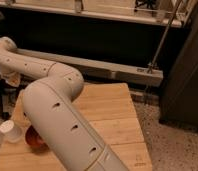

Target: Push the eraser across the table

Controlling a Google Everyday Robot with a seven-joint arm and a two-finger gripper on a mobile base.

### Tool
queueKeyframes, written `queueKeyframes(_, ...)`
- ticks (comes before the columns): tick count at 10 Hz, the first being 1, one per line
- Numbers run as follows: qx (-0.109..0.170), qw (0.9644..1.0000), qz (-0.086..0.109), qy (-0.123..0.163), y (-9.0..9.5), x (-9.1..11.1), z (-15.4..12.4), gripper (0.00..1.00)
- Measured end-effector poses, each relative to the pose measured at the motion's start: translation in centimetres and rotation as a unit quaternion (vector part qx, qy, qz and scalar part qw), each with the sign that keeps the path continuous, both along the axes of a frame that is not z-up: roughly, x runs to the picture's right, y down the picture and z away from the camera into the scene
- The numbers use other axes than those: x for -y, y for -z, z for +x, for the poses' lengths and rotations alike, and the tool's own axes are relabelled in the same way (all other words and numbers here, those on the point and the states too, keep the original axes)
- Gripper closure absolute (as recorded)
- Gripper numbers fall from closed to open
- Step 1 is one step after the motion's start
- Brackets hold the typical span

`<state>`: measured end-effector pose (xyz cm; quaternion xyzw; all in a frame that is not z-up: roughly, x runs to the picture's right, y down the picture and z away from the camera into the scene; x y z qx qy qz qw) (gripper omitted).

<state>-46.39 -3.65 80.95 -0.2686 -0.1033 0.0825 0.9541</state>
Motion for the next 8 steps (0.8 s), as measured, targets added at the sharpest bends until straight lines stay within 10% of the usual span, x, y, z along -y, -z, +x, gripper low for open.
queueKeyframes(5, 0.0, 1.0, 0.0, -0.007, 0.2, -0.1, 0.1, 0.38)
queueKeyframes(8, 0.006, 0.9971, 0.005, -0.075, 0.0, -0.4, 1.8, 0.2)
